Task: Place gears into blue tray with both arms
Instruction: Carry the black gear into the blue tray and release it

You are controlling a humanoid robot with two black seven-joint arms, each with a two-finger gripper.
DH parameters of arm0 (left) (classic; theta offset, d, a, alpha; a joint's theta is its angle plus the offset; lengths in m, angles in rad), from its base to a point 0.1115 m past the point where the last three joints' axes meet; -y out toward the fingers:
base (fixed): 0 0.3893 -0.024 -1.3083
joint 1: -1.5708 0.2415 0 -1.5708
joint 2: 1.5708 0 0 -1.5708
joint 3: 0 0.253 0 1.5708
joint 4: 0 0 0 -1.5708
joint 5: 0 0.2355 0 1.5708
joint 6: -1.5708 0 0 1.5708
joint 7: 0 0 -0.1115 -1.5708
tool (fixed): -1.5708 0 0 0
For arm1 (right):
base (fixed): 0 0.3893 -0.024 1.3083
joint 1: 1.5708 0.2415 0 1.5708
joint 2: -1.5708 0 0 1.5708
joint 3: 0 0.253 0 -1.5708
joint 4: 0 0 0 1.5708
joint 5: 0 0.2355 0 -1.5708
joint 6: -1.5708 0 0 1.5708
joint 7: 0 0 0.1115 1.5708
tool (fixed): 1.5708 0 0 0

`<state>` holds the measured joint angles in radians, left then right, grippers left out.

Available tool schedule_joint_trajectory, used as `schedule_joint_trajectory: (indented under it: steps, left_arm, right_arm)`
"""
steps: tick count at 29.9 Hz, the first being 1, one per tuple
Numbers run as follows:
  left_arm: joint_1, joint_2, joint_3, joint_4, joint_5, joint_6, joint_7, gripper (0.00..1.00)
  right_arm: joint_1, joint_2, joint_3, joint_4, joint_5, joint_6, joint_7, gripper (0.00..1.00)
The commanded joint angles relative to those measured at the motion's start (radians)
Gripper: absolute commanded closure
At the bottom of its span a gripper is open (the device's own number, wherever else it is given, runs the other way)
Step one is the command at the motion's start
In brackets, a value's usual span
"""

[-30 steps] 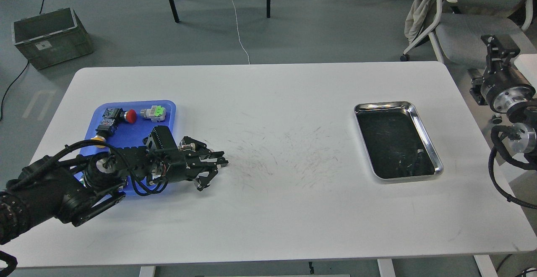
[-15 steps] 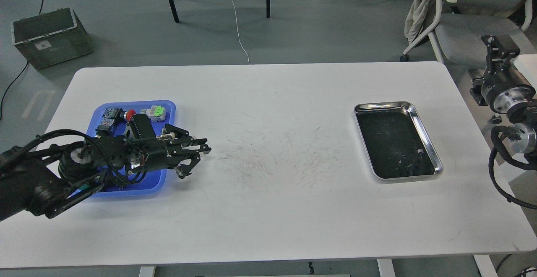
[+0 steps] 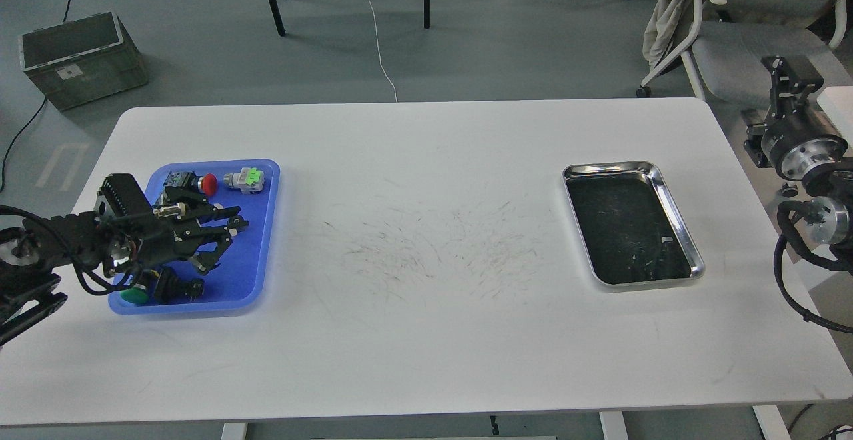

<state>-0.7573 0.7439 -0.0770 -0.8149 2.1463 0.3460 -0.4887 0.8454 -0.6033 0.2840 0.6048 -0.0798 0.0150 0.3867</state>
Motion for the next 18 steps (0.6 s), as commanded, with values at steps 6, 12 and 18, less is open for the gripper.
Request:
schedule_joint_trajectory:
  steps: [6, 12, 18]
  left_arm:
    - [0.018, -0.029, 0.017, 0.122, -0.069, 0.025, 0.000, 0.89]
    - [0.044, -0.025, 0.019, 0.120, -0.065, 0.027, 0.000, 0.88]
    - [0.070, -0.021, 0.019, 0.109, -0.063, 0.031, 0.000, 0.88]
  right_arm:
    - [0.001, -0.004, 0.000, 0.000, 0.000, 0.000, 0.000, 0.06]
    - [-0.002, -0.004, 0.000, 0.000, 0.000, 0.000, 0.000, 0.06]
    - [-0.002, -0.001, 0.000, 0.000, -0.001, 0.000, 0.000, 0.06]
